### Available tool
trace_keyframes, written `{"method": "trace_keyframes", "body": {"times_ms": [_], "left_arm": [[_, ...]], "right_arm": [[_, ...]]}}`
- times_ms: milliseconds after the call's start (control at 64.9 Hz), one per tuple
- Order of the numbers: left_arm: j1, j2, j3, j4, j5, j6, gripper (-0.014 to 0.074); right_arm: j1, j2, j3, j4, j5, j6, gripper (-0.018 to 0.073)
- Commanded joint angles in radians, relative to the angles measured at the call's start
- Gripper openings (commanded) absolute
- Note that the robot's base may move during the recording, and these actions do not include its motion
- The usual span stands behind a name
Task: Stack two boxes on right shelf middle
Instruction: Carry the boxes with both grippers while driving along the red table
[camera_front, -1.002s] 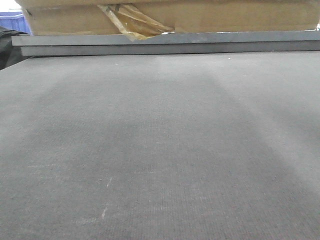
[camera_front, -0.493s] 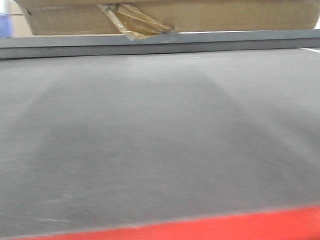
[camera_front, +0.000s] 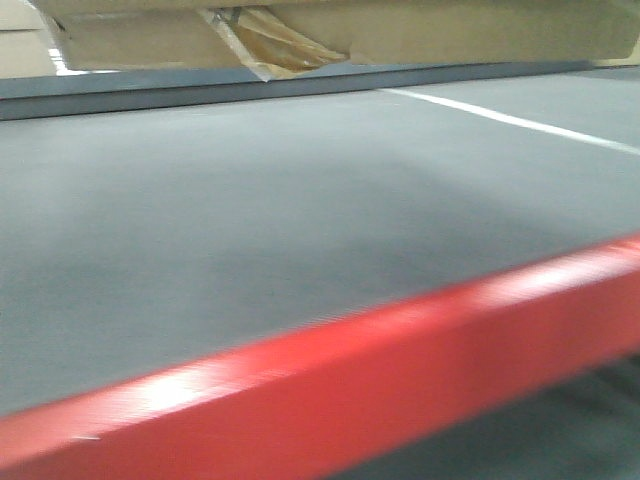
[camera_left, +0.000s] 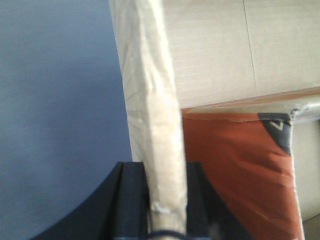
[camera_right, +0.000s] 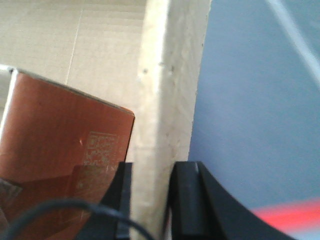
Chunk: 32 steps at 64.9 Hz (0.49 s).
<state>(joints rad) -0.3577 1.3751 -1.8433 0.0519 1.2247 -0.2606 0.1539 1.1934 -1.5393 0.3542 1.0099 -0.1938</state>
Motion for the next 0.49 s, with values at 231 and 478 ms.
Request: {"method": "trace_keyframes", "body": {"times_ms": [231, 478], "left_arm": [[0.002, -0.015, -0.006, 0.027, -0.004, -0.002, -0.0111], [0.002, -0.015, -0.006, 0.029, -0.004, -0.002, -0.0111]], "right_arm": [[-0.011, -0.012, -0.006, -0.04, -0.078, -0.007, -0.0153], [-0.011, -0.012, -0.006, -0.04, -0.078, -0.007, -0.0153]]}}
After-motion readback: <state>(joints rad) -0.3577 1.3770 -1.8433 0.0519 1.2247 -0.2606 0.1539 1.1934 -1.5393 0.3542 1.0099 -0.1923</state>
